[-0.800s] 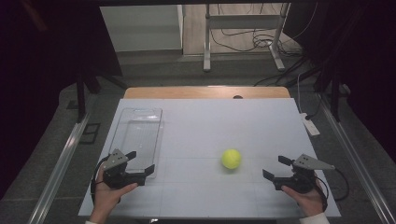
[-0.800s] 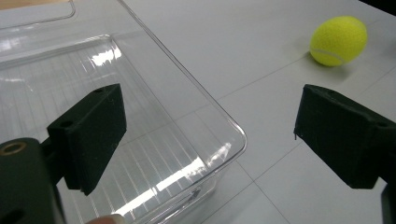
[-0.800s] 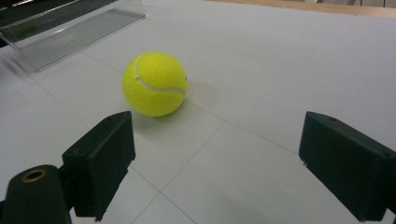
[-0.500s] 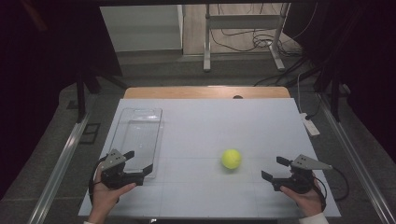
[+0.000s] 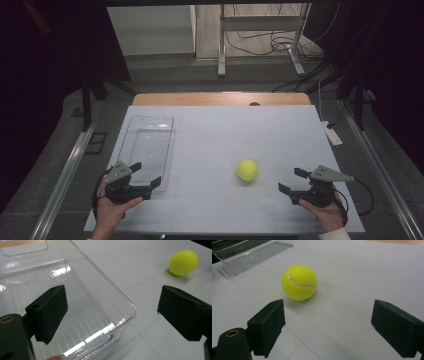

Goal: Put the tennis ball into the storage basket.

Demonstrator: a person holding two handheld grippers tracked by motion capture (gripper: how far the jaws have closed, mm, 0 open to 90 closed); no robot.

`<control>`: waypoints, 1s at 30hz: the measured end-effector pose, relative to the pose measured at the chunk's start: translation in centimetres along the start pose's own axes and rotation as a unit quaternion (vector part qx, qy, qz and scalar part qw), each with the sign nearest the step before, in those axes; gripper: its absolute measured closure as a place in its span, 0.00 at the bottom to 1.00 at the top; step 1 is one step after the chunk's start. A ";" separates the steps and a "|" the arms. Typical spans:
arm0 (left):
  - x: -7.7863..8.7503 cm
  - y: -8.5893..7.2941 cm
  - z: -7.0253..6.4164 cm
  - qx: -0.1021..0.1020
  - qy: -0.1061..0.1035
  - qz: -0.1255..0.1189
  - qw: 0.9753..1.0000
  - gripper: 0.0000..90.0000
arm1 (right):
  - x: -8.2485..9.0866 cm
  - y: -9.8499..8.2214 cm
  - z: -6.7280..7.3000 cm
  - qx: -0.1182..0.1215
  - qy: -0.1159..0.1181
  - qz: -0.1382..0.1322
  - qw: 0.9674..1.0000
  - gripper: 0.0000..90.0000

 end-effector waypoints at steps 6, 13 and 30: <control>-0.1 0.1 -0.3 -0.003 -0.001 0.000 1.000 0.11 | 0.0 0.0 -0.2 -0.002 0.002 -0.002 1.000 0.14; -0.1 0.1 -0.7 -0.007 -0.006 0.002 1.000 0.11 | -0.1 0.0 -0.1 0.000 0.003 0.000 1.000 0.14; -0.2 1.2 -1.7 -0.013 -0.015 0.002 1.000 0.11 | 0.1 -0.1 -0.2 -0.003 0.004 -0.002 1.000 0.14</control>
Point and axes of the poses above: each handheld gripper's, and its own axes: x roughly backward along the jaws, y roughly out of its top, z roughly to its left, the point moved 6 cm from there along -x, roughly forward along the jaws, and after that the axes turned 1 degree about -y, right-handed, at the moved point
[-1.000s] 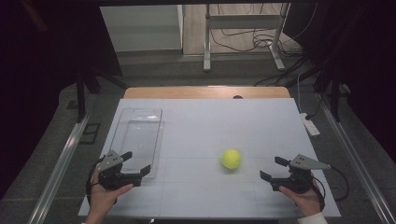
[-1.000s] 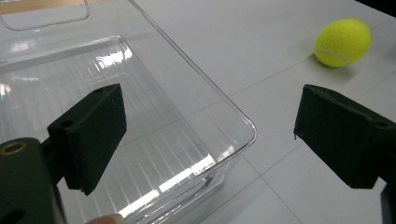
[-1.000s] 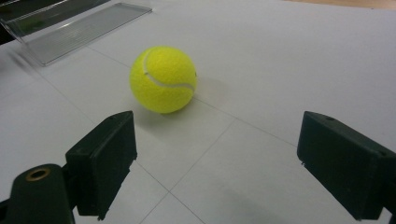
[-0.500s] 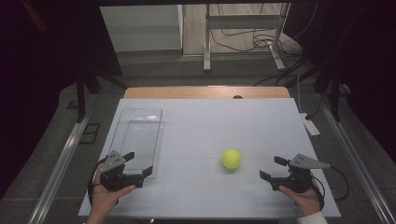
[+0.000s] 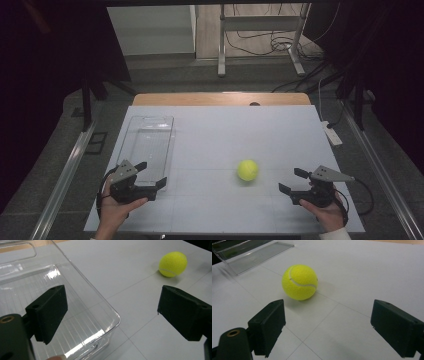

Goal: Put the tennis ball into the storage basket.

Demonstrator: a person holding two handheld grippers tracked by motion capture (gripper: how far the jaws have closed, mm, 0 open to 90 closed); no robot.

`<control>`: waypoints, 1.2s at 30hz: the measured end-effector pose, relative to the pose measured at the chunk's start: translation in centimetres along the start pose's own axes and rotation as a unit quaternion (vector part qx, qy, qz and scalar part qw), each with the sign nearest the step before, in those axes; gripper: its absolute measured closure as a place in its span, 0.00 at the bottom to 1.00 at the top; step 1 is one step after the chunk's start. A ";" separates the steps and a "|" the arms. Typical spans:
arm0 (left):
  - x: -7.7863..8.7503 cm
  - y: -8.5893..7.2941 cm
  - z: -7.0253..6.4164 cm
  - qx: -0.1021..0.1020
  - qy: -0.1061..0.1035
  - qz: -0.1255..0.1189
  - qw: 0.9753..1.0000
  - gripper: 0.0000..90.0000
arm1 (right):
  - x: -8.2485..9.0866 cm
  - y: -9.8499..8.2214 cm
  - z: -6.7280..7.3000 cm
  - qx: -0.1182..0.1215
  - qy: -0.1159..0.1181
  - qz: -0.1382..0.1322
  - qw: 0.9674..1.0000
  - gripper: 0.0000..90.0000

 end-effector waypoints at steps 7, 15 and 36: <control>-0.2 0.9 -0.5 -0.003 -0.014 -0.003 1.000 0.11 | 0.1 0.0 -0.1 -0.004 -0.002 -0.003 1.000 0.14; -0.4 2.2 -1.4 -0.015 -0.031 -0.004 0.999 0.11 | 0.1 0.0 -0.2 -0.008 -0.007 -0.002 1.000 0.14; -1.7 3.3 -2.5 -0.022 -0.053 0.003 0.998 0.11 | 0.0 -0.3 -0.2 -0.006 -0.008 0.003 1.000 0.14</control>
Point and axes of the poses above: each handheld gripper's, and its own axes: x roughly backward along the jaws, y roughly out of its top, z roughly to its left, the point moved 6 cm from there along -x, roughly forward along the jaws, and after that the axes turned 1 degree about -y, right-handed, at the moved point
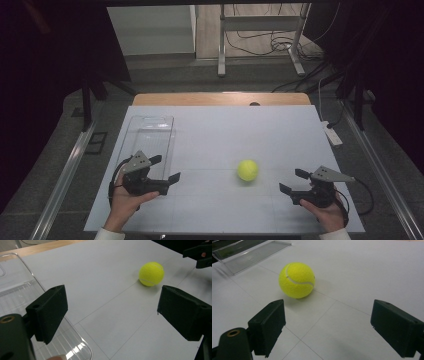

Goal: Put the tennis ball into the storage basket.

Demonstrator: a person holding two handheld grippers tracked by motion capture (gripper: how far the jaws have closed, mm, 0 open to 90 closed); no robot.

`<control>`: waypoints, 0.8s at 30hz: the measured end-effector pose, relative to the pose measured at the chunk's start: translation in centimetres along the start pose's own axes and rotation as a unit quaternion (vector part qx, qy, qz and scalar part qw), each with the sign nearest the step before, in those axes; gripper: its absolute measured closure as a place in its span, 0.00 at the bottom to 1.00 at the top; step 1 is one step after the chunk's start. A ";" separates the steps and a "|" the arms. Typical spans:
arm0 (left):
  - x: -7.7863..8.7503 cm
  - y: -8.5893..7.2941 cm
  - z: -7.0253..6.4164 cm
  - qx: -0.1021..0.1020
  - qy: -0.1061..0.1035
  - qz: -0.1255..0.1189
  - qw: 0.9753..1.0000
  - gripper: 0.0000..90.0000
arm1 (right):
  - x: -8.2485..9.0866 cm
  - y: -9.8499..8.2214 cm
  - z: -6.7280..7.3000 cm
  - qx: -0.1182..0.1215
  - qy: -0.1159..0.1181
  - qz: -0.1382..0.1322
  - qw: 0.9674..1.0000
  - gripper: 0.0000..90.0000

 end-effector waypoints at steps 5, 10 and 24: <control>-0.2 0.2 -0.1 -0.003 -0.003 0.003 1.000 0.11 | 0.0 0.0 0.0 -0.001 -0.001 0.000 1.000 0.14; -0.6 0.3 -0.3 -0.006 -0.006 0.005 1.000 0.11 | 0.0 0.0 -0.1 -0.001 -0.002 0.001 1.000 0.14; -1.6 1.1 -0.9 -0.018 -0.013 0.016 1.000 0.11 | 0.0 -0.1 -0.2 -0.002 -0.007 0.002 1.000 0.14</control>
Point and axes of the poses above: each handheld gripper's, and its own axes: x roughly backward along the jaws, y roughly out of its top, z roughly to its left, the point moved 6 cm from there along -x, roughly forward along the jaws, and after that the axes turned 1 degree about -y, right-handed, at the moved point
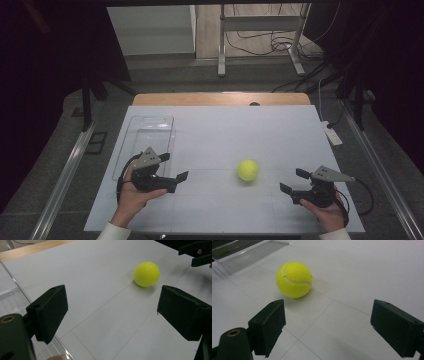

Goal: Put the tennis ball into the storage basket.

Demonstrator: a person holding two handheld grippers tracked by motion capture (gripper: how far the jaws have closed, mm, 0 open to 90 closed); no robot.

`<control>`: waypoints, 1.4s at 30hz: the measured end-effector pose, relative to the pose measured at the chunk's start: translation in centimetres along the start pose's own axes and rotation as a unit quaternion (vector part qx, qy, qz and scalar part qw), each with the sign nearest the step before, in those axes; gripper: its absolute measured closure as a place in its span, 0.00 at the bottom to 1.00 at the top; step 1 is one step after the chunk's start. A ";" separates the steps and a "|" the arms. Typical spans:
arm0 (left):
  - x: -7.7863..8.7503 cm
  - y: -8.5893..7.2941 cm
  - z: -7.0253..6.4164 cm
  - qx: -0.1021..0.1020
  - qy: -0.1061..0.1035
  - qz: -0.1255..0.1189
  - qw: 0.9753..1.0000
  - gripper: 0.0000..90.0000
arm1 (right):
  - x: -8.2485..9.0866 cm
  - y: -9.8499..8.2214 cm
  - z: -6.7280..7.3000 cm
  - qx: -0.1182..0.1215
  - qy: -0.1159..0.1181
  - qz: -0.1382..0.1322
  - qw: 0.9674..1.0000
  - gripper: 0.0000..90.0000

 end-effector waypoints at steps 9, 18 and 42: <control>-0.8 0.5 -0.4 -0.006 -0.007 0.006 1.000 0.11 | 0.0 0.0 0.0 0.000 0.001 0.001 1.000 0.14; -1.7 1.1 -0.5 -0.010 -0.012 0.013 1.000 0.11 | -0.1 0.0 0.0 0.000 0.001 0.002 1.000 0.14; -4.0 2.0 -1.8 -0.026 -0.028 0.038 0.999 0.11 | -0.1 -0.1 0.0 0.001 0.001 0.003 1.000 0.14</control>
Point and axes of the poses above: each handheld gripper's, and its own axes: x roughly backward along the jaws, y roughly out of its top, z roughly to its left, the point moved 6 cm from there along -x, roughly forward along the jaws, and after that the axes turned 1 degree about -y, right-handed, at the moved point
